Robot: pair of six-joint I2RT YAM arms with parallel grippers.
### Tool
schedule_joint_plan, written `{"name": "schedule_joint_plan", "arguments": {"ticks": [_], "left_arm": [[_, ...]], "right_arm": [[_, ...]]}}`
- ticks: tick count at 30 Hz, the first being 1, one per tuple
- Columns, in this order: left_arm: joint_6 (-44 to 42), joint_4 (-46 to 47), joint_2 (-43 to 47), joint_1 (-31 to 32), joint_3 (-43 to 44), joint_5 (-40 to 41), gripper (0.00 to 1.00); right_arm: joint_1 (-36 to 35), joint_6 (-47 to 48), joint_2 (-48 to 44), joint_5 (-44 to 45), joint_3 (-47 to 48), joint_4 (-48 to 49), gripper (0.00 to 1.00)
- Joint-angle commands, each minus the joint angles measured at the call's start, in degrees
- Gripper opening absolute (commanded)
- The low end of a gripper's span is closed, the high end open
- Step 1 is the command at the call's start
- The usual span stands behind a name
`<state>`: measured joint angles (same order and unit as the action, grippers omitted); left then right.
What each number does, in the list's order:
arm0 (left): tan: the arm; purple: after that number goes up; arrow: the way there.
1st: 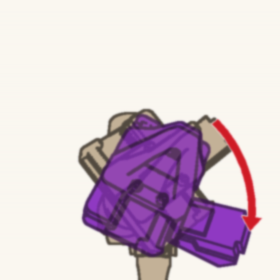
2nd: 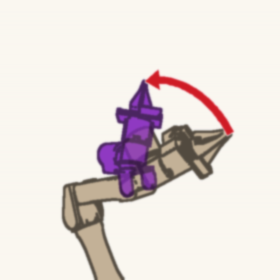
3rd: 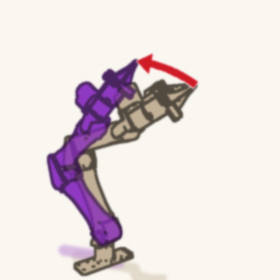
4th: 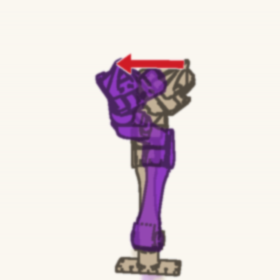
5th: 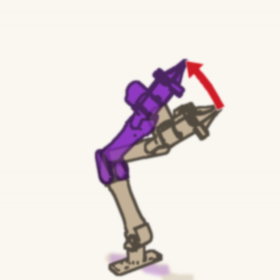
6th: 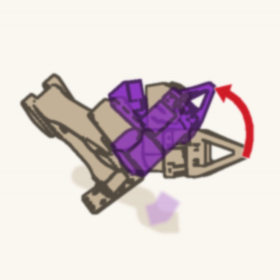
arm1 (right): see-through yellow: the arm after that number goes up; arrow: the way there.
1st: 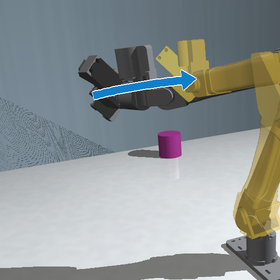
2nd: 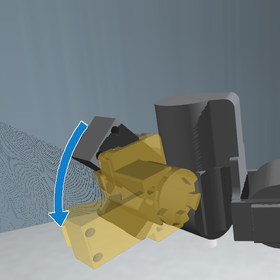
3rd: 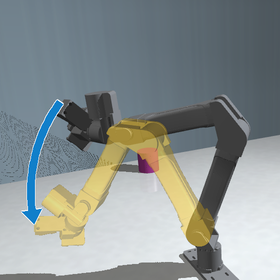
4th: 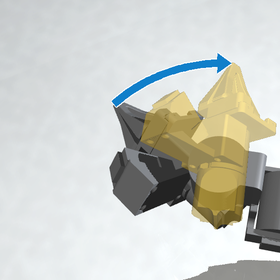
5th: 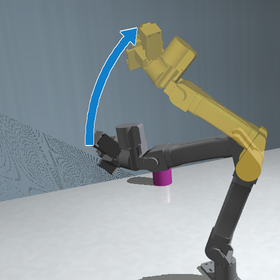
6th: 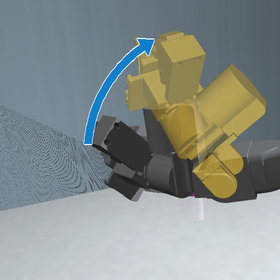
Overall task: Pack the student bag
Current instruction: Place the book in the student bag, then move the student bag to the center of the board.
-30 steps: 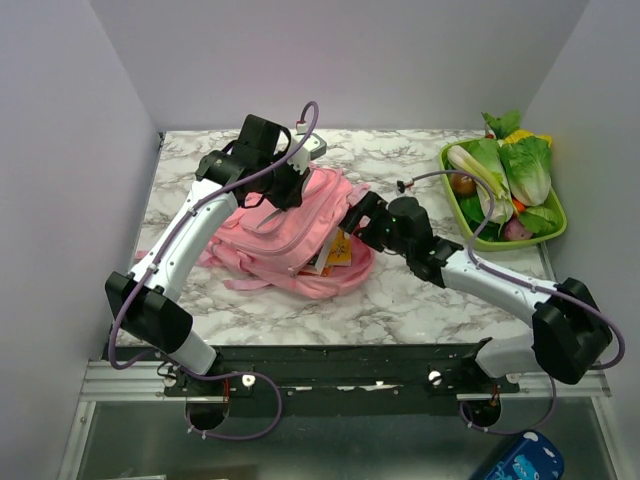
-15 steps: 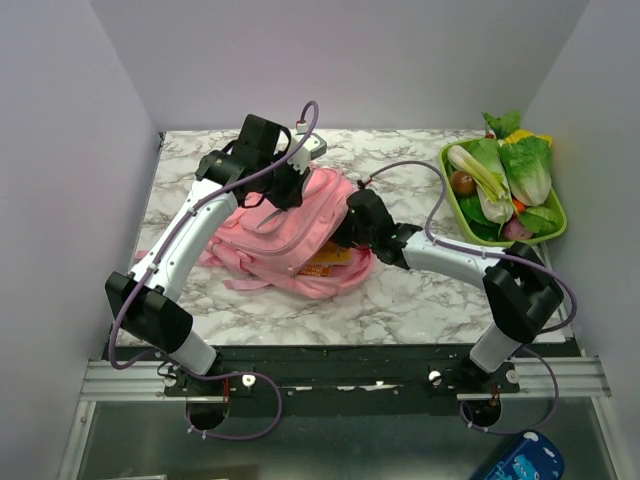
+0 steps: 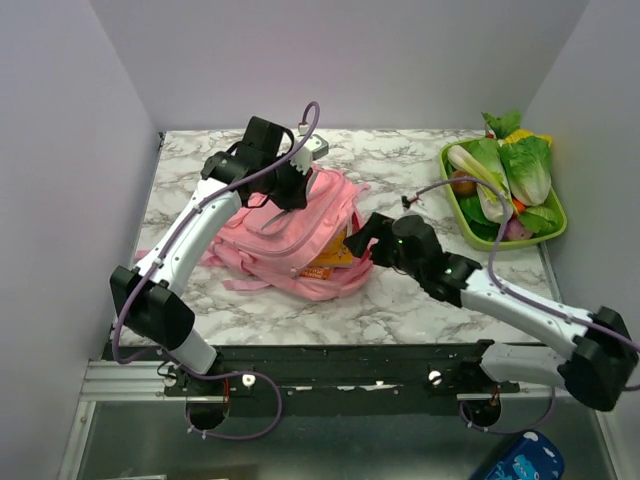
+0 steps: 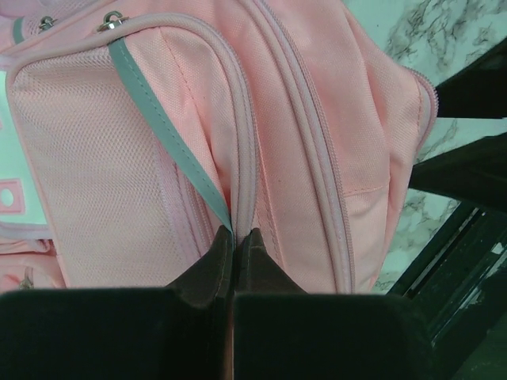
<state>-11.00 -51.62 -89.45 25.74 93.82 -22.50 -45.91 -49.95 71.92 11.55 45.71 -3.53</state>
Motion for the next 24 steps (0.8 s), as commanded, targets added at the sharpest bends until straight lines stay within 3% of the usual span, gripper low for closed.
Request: {"name": "schedule_joint_plan", "arguments": {"ticks": [1, 4, 9, 13, 16, 24], "left_arm": [[3.44, 8.11, -3.26, 0.37, 4.26, -4.04, 0.00], [4.93, 9.34, -7.21, 2.11, 7.25, -2.82, 0.00], [7.22, 10.75, -13.11, 5.55, 13.84, 0.52, 0.00], [8.71, 13.03, -16.27, 7.48, 13.85, 3.51, 0.00], [10.39, 13.21, -18.38, 7.75, 15.25, 3.78, 0.00], [12.40, 14.78, -16.02, 7.75, 12.09, 1.85, 0.00]], "right_arm": [[-1.54, 1.00, -13.45, 9.45, -5.97, -7.53, 0.81], [-5.40, 0.12, -19.79, 14.19, -7.57, -13.24, 0.73], [-14.28, -0.32, -19.72, 17.63, -7.83, -14.94, 0.65], [-20.87, 0.90, -10.25, 18.59, -4.33, -12.47, 0.75], [-21.41, 1.17, -0.58, 18.95, 0.40, -12.03, 0.77], [-21.41, 7.83, 15.77, 28.43, 8.16, -5.46, 0.63]]}}
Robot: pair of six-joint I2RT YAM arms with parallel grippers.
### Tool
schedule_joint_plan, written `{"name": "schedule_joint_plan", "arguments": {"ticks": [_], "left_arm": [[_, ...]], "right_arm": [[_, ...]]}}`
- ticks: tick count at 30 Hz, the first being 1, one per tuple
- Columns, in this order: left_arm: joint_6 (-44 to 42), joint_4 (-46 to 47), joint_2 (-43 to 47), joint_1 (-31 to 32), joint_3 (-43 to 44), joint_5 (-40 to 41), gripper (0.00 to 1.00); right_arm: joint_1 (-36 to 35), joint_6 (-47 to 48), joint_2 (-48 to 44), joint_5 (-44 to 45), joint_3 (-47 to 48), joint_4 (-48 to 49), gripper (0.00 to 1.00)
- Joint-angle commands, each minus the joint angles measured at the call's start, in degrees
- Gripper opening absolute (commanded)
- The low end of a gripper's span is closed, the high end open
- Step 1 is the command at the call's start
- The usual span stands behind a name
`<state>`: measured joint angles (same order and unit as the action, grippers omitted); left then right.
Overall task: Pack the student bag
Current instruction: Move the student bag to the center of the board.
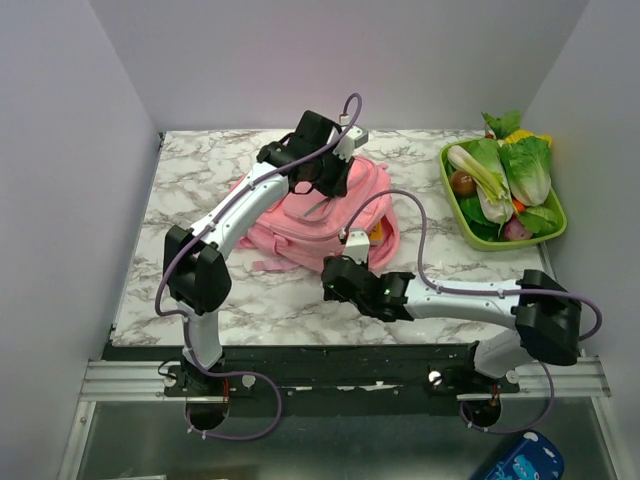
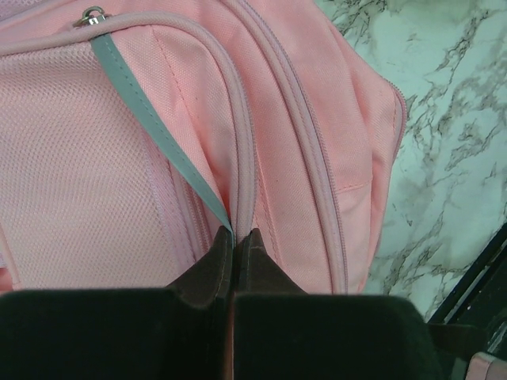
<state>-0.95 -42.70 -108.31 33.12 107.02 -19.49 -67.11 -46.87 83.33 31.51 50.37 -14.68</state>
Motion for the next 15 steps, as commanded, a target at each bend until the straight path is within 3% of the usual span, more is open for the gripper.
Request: {"name": "schedule_joint_plan", "arguments": {"ticks": [1, 7, 15], "left_arm": [[2.36, 5.87, 3.45, 0.36, -1.29, -1.34, 0.00], [3.41, 5.52, 4.16, -0.08, -1.11, -2.22, 0.00], [4.55, 6.49, 4.86, -0.78, -2.61, -2.57, 0.00]], "right_arm": [[-0.13, 5.21, 5.60, 9.44, 4.03, 6.15, 0.62], [-0.04, 7.15, 14.65, 13.84, 10.71, 7.29, 0.61], [0.40, 2.58, 18.79, 18.06, 12.38, 5.80, 0.52]]}}
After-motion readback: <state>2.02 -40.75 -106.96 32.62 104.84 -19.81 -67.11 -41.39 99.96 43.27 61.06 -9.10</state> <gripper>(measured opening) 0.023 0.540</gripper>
